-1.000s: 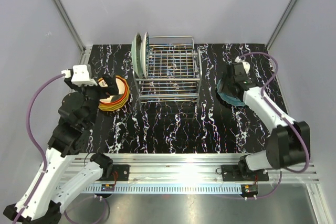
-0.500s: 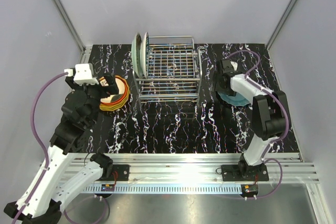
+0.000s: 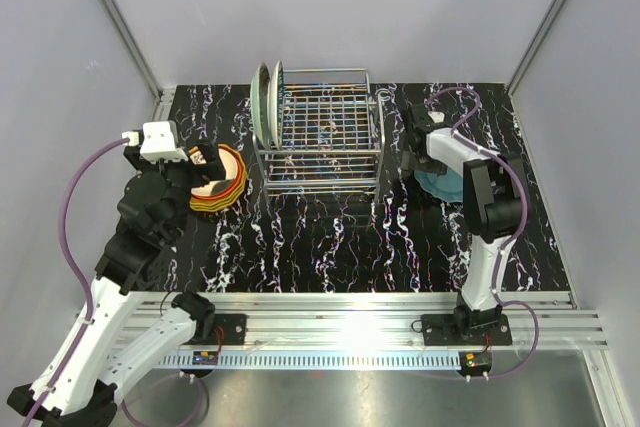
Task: Load the plates into the dish rack
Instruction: Grab a plate with the right arm
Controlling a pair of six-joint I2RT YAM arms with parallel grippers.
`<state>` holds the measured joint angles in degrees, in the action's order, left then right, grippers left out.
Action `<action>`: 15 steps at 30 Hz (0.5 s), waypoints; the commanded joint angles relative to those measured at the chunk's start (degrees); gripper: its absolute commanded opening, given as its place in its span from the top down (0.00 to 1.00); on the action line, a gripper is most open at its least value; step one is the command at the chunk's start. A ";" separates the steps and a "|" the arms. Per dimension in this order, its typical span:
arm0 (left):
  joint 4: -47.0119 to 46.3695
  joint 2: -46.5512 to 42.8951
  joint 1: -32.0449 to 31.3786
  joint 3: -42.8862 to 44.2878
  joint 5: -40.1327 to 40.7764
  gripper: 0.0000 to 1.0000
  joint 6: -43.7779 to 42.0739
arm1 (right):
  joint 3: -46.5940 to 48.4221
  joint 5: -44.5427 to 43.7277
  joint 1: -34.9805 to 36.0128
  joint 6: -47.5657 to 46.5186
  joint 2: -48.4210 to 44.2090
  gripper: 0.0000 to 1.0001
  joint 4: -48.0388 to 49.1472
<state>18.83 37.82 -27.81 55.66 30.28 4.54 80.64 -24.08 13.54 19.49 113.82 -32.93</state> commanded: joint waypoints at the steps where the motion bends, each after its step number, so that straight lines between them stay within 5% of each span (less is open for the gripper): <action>1: -1.34 -0.30 -0.31 0.15 1.18 0.01 -0.14 | 3.29 -4.75 -0.01 -1.21 1.23 0.23 -1.70; 15: -1.16 -0.12 -0.23 0.33 1.01 0.01 -0.05 | 8.21 -10.81 1.84 -4.63 8.96 0.28 -3.81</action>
<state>19.07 37.85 -27.81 55.66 30.28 4.54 86.85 -30.61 14.63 16.51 120.27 -35.27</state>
